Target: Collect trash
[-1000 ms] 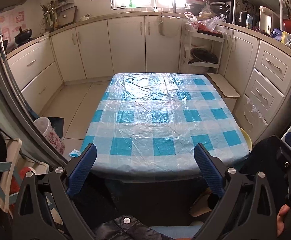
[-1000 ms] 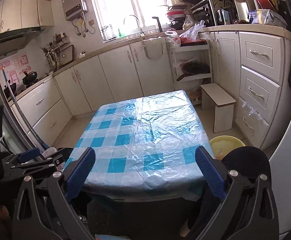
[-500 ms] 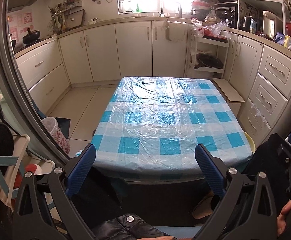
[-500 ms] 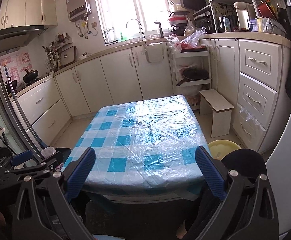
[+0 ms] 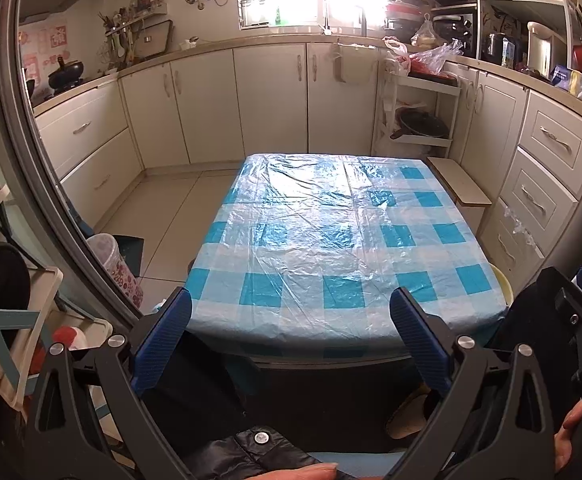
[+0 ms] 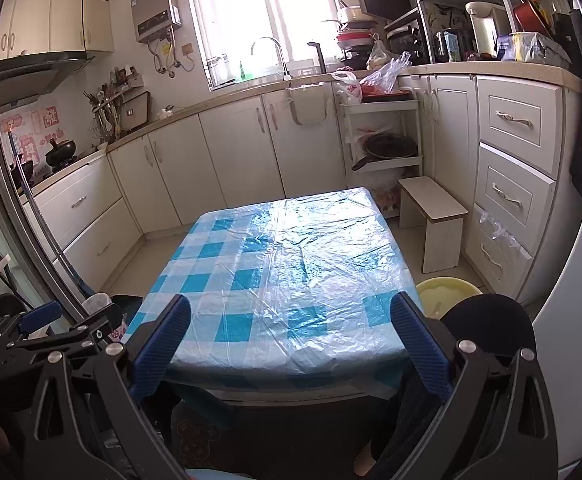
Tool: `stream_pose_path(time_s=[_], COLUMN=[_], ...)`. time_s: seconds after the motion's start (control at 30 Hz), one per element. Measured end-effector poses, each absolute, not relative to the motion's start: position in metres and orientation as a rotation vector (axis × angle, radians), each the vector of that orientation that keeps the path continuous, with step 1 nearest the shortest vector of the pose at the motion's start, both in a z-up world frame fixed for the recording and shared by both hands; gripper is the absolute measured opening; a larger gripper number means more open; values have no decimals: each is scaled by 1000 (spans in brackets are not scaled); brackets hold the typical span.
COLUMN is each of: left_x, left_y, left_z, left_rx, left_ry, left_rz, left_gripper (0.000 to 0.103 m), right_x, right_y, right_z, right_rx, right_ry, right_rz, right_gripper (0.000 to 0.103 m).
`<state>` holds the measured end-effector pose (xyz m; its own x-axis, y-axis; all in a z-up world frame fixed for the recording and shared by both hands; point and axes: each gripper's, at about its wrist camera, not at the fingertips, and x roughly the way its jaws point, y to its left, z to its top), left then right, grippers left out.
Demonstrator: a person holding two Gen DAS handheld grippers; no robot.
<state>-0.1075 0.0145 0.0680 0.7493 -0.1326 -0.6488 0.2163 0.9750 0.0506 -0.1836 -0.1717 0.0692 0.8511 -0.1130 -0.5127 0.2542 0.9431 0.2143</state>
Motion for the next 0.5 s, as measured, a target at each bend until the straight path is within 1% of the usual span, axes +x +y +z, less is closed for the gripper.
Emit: stream_pose_path(time_s=[0.5], left_x=[-109], left_y=[18], left_z=[69], left_rx=[128], left_ry=[686], left_rz=[-185], left_gripper=[95], right_x=[-183], right_y=[-171], right_z=[69], right_rx=[283], right_ry=[520], right_rz=[-196], right_gripper=[96])
